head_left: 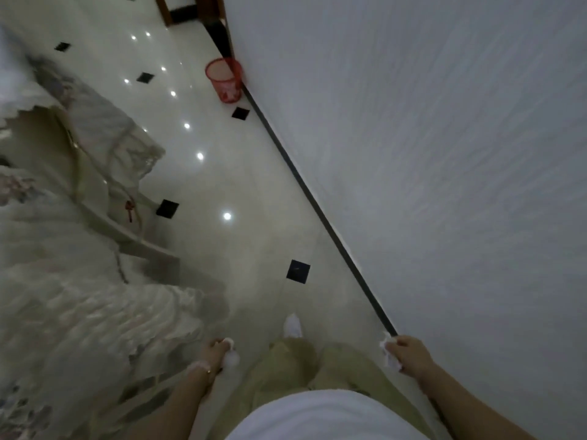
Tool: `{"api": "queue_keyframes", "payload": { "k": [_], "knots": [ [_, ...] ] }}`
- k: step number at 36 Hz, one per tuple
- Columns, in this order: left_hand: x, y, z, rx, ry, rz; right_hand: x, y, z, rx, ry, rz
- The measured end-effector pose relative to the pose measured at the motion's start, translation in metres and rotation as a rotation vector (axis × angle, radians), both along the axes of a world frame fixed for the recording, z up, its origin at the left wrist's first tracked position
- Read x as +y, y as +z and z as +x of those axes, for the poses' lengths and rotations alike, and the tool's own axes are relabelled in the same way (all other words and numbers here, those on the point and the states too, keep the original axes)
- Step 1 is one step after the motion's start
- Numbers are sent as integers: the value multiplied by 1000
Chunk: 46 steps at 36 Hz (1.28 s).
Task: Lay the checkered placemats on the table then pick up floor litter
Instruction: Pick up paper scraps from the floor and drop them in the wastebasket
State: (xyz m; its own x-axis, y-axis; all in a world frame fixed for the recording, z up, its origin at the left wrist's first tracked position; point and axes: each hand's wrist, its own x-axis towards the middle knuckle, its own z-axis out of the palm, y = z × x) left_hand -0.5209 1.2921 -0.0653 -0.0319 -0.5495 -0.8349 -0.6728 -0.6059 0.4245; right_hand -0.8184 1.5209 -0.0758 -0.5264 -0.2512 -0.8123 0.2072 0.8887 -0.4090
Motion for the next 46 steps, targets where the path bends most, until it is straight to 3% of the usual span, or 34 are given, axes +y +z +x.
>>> {"api": "queue_keyframes", "payload": {
  "k": [7, 13, 19, 23, 32, 41, 46],
  "knots": [
    [-147, 3, -104, 143, 37, -175, -103, -3, -59, -6, 10, 41],
    [-240, -13, -157, 224, 206, -125, -213, -9, -129, -9, 25, 64],
    [-311, -6, -172, 93, 253, -28, -361, -7, -196, -10, 179, 36],
    [-355, -5, -167, -3, 332, 9, -480, 3, -226, -5, 346, -56],
    [-448, -15, -179, -145, 487, 29, -729, 23, -263, -51, 488, -277],
    [-624, -37, -208, -191, 395, 100, -867, 3, -296, -42, 494, -168],
    [-763, -22, -241, -86, 430, 24, -912, -1, -319, 0, 451, -45]
  ]
}}
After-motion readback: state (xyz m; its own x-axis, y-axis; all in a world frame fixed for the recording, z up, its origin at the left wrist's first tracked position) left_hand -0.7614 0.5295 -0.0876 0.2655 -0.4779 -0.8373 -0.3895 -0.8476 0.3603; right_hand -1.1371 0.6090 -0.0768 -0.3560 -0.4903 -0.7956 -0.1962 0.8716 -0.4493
